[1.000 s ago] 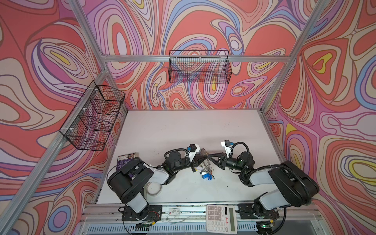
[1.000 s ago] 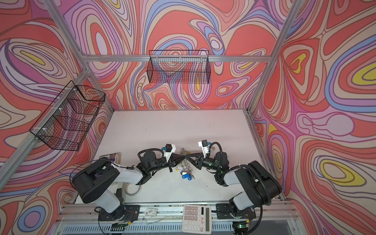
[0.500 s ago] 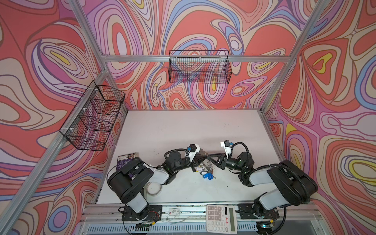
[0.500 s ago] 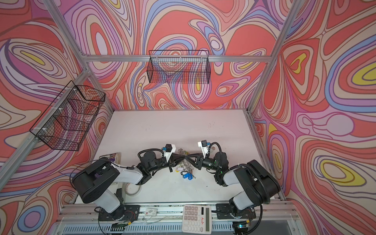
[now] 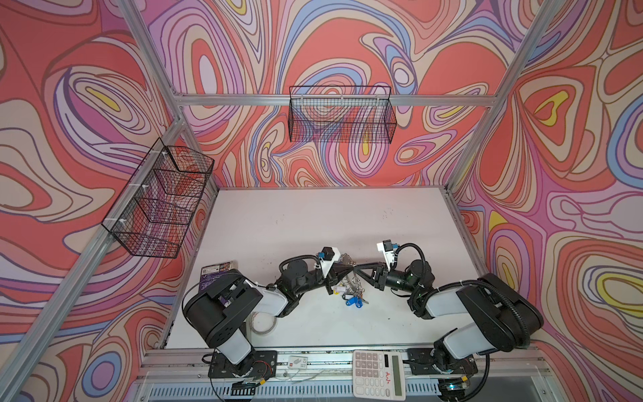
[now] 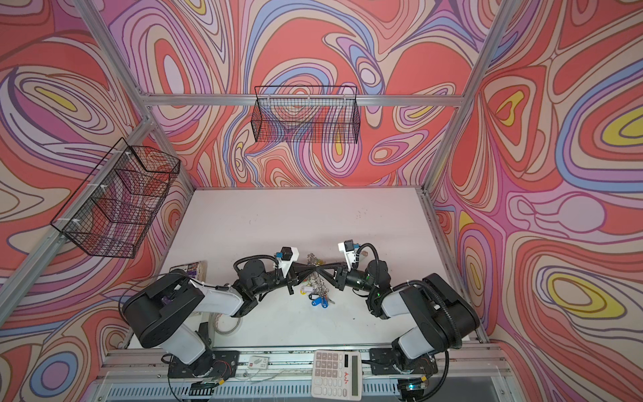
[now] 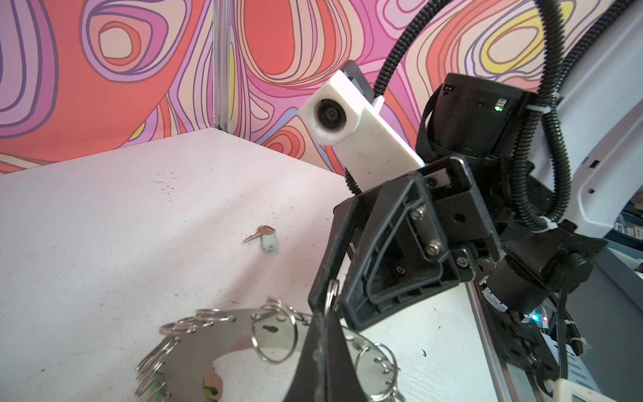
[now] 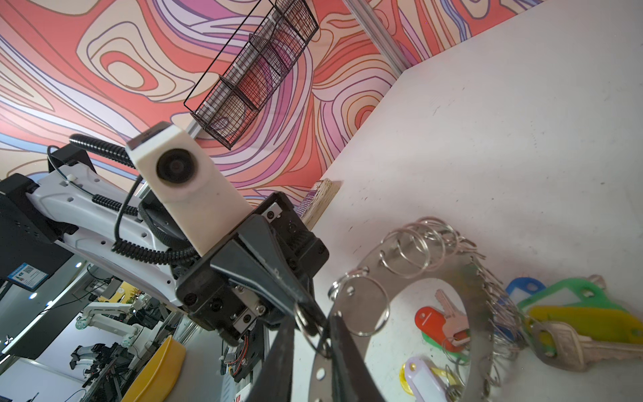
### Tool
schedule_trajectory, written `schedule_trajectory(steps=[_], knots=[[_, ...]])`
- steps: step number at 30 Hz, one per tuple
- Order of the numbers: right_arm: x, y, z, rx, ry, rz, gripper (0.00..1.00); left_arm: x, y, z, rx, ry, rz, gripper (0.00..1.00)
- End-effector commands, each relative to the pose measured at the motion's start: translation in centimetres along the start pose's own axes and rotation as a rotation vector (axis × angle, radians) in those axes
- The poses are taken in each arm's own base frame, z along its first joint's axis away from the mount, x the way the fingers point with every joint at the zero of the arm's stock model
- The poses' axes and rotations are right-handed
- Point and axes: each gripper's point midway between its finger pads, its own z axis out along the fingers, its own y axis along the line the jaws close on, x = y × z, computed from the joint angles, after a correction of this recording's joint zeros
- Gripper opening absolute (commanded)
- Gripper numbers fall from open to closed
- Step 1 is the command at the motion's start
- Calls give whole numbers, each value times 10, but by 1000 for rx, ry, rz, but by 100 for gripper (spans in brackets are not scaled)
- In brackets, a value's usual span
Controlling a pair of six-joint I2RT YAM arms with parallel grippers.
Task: Attach keys to a key ring
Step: Pass the keyring.
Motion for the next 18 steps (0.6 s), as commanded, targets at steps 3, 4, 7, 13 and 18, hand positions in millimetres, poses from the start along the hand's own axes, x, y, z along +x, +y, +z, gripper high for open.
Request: schedule_trajectory(steps=[3,4,7,13,18], knots=[[1,15,2,-63,14,-23,14,-22,9,-6,-48,-78,51,0],[1,15,2,-64,15,-23,13,-21,8,-6,-44,-77,49,0],[1,15,2,-65,14,-23,8,-21,9,-6,-44,-77,49,0],[0,14,3,-66,16,-21,0,-19,8,-5,-33,-70,38,0],[-4,13,4,-45,7,-46,0,-17,11,-10,-47,-66,22,0]])
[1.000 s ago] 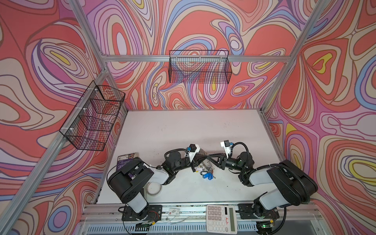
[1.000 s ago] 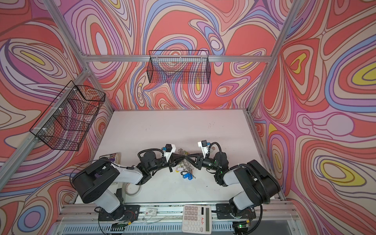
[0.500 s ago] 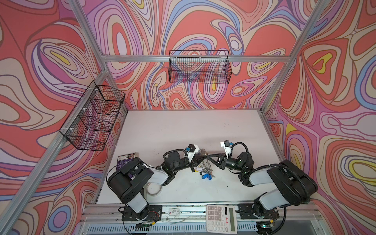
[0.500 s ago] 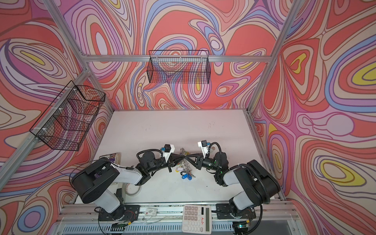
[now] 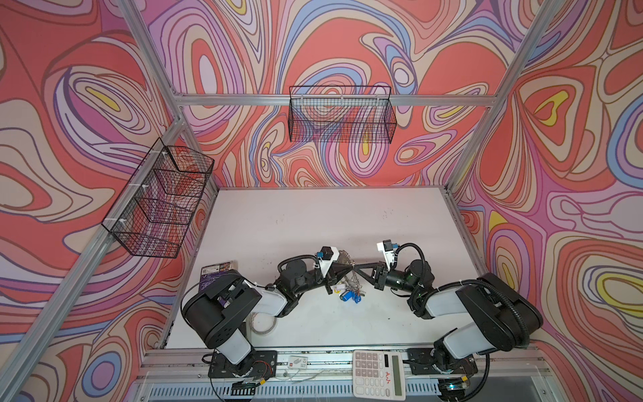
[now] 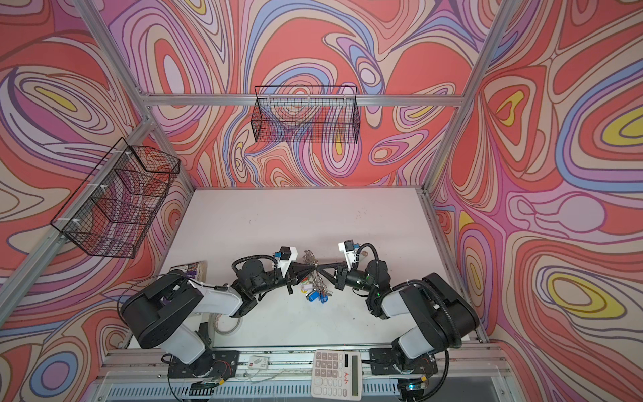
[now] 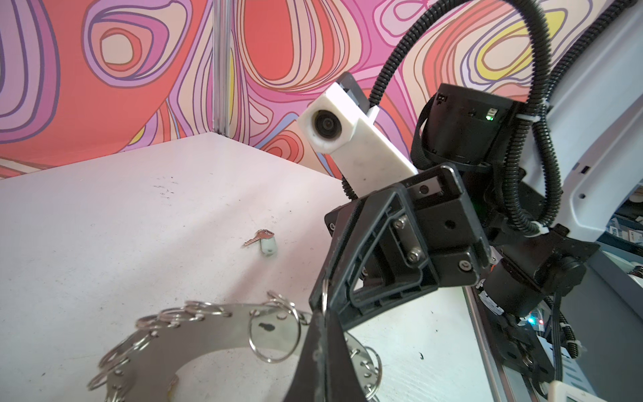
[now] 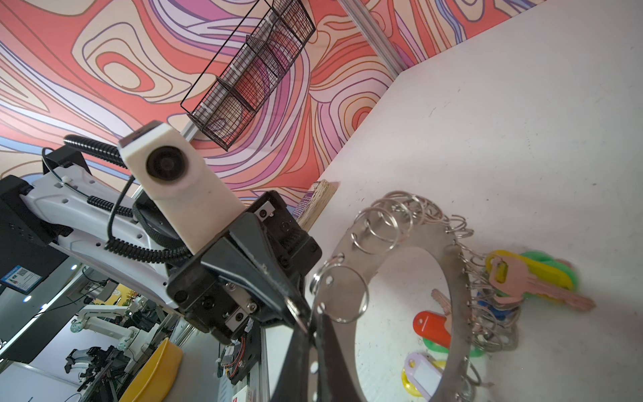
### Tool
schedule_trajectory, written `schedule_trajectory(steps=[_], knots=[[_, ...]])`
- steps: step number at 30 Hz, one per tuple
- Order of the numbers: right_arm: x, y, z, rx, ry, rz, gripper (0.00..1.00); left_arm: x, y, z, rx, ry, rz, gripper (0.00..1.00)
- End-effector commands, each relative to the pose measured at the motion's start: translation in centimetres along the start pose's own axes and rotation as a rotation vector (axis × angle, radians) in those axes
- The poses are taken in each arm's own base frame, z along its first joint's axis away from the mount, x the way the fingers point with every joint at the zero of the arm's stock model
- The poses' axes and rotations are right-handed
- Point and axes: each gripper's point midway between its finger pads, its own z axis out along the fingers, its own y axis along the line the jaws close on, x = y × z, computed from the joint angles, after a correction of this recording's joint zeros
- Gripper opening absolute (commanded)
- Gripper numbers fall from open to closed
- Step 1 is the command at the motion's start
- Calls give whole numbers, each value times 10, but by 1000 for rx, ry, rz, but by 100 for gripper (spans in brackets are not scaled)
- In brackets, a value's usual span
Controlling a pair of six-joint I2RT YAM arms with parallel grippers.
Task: Attach keys to a key ring
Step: Pass the keyring.
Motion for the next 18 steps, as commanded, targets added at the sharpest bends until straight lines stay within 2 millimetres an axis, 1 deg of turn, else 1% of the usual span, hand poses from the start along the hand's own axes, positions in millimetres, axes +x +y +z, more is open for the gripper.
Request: schedule_trajectory(steps=[1,4,8,9,10,11,12,13,15,17,18], knots=[[-7,15,4,-47,3,-56,0,-14,13,-8,-57,-56,22,0],[-12,11,3,-1,-8,-92,0,-11,15,-13,-71,-49,-1,0],[-16,4,3,78,20,-164,0,-11,17,-17,-101,-8,7,11],[-17,4,2,91,25,-184,0,-9,19,-18,-113,17,16,18],[-19,4,2,103,30,-203,0,-7,23,-20,-131,45,16,19],[-19,3,3,112,41,-220,0,-8,25,-22,-141,58,14,21],[-20,3,3,118,45,-234,0,-10,26,-24,-147,67,9,25],[-22,3,3,122,44,-248,0,-13,25,-27,-151,76,14,30],[-24,5,3,122,40,-269,0,-17,24,-30,-161,121,29,33],[-24,4,2,128,40,-291,0,-20,16,-34,-136,195,59,35],[-25,4,3,131,42,-300,0,-28,9,-35,-115,225,91,36]])
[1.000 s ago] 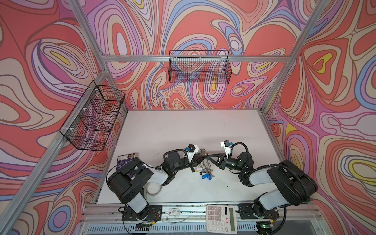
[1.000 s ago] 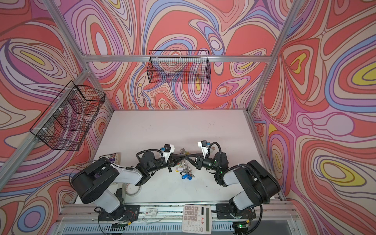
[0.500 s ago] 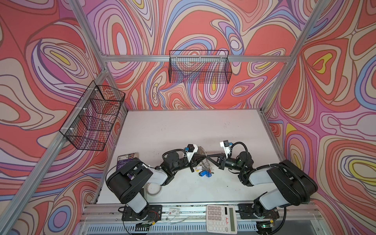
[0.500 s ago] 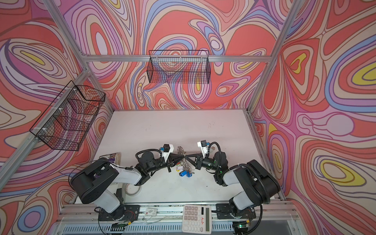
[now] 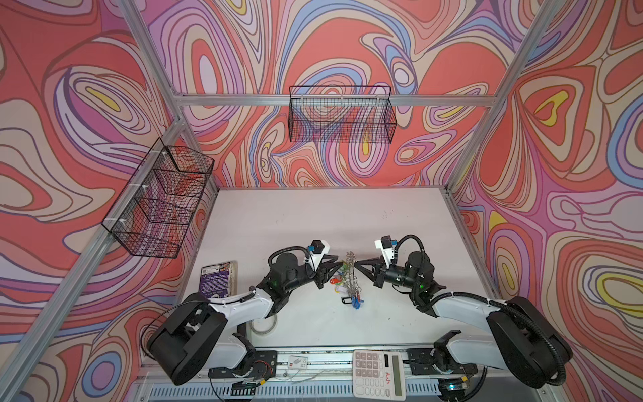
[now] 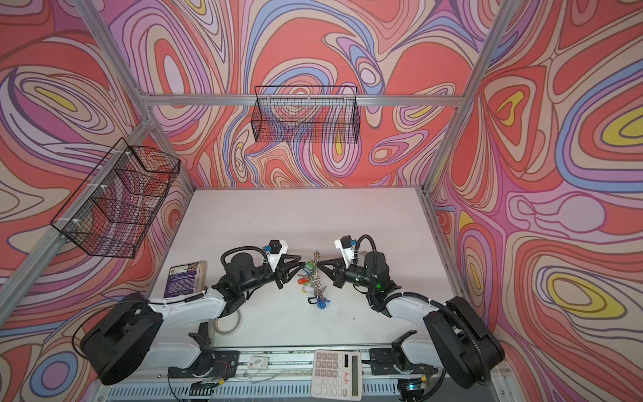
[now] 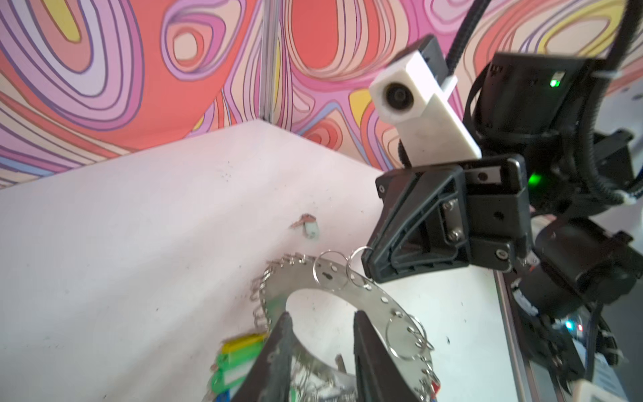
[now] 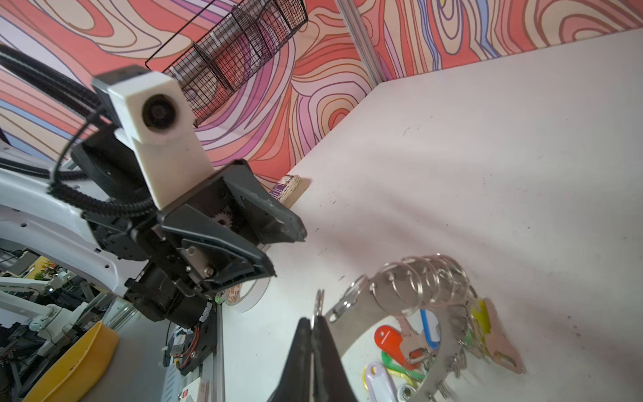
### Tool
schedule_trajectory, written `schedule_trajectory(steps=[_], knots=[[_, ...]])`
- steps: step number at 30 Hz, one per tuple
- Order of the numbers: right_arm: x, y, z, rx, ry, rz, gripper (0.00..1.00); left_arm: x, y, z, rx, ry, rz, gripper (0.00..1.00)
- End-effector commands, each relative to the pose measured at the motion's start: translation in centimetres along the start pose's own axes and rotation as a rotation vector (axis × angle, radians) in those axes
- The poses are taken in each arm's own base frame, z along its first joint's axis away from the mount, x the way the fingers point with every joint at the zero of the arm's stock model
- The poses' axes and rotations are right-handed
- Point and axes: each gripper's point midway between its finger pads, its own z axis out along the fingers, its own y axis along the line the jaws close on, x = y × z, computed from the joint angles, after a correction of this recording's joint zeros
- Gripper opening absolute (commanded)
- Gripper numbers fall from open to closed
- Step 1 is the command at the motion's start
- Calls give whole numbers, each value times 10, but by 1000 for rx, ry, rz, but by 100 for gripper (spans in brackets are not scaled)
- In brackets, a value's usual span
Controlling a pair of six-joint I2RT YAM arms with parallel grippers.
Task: Attach keys to a key ring
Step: Pass the keyring.
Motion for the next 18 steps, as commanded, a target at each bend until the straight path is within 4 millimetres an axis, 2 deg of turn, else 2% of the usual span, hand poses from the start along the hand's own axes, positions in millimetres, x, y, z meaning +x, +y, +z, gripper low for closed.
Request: schedule_trajectory(steps=[1,5,9,13,18], knots=[[-11,-1,1,20,-16,-88,0,-3,-12,-10,40,151,91,36],[-7,5,1,12,-17,-127,0,-7,-19,-31,62,284,259,36],[-1,16,6,-7,1,-191,0,-6,-34,-47,189,420,373,36],[4,27,9,-13,-5,-293,0,-2,-42,-52,328,546,439,35],[3,36,8,-31,-30,-373,0,-8,-42,-43,419,608,471,36]])
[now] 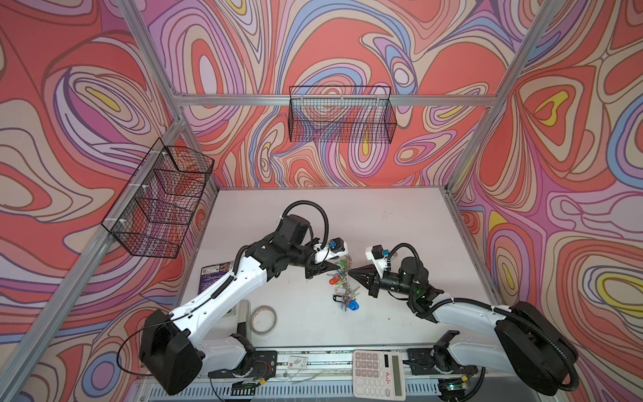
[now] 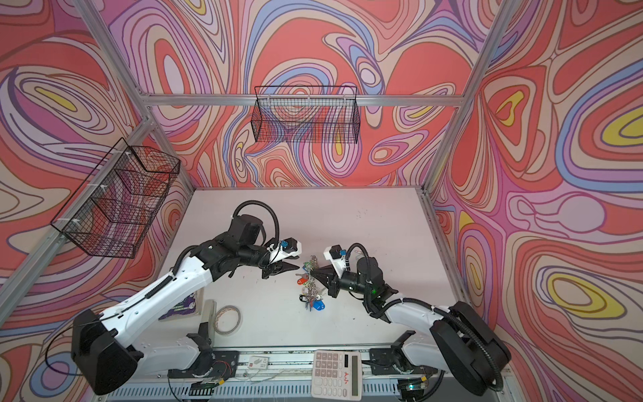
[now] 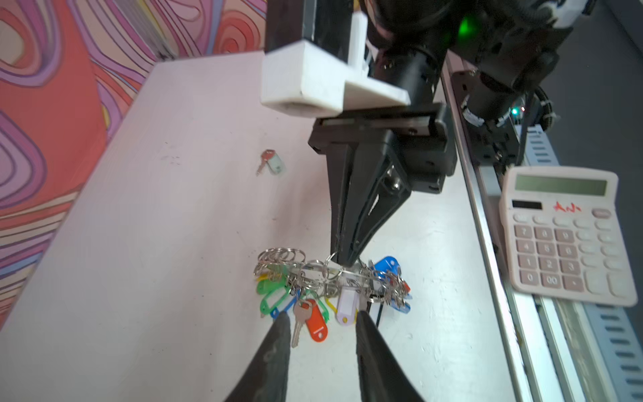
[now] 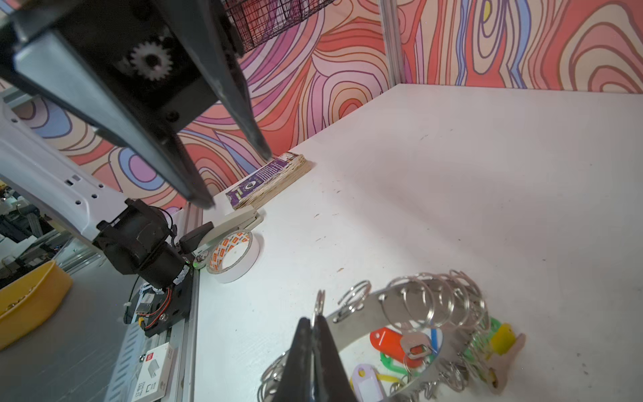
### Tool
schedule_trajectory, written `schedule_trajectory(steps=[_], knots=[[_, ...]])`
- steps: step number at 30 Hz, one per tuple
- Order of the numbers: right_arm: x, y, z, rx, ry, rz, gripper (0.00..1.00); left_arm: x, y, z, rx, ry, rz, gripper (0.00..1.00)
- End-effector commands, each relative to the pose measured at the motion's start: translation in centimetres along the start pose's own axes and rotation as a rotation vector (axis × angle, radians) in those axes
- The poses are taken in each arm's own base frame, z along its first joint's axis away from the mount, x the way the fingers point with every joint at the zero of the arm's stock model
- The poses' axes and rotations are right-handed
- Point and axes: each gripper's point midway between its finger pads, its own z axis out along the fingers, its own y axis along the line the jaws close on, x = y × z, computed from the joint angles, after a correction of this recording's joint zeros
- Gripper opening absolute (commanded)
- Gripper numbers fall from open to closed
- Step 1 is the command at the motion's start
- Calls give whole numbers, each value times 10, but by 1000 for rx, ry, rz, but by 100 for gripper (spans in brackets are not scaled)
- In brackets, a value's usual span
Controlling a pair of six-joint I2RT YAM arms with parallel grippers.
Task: Attach keys to a key ring
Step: Pass the keyring.
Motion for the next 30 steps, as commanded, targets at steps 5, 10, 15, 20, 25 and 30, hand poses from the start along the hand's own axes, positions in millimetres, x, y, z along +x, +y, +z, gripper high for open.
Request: schedule_trajectory(steps=[5,10,15,20,25,30], knots=[[-12,15,0,-17,-61,-207,0,5,-22,2,201,56,58,37],[-8,19,4,-37,-46,-255,0,0,-23,13,234,49,67,35],[-8,24,4,-58,-55,-286,0,10,-24,21,258,98,67,31],[-6,29,3,-73,-60,-311,0,11,-19,31,233,107,76,28],[-4,30,3,-78,-61,-309,0,11,-20,38,237,109,77,26],[-5,29,2,-72,-65,-310,0,14,-20,43,244,132,82,25]])
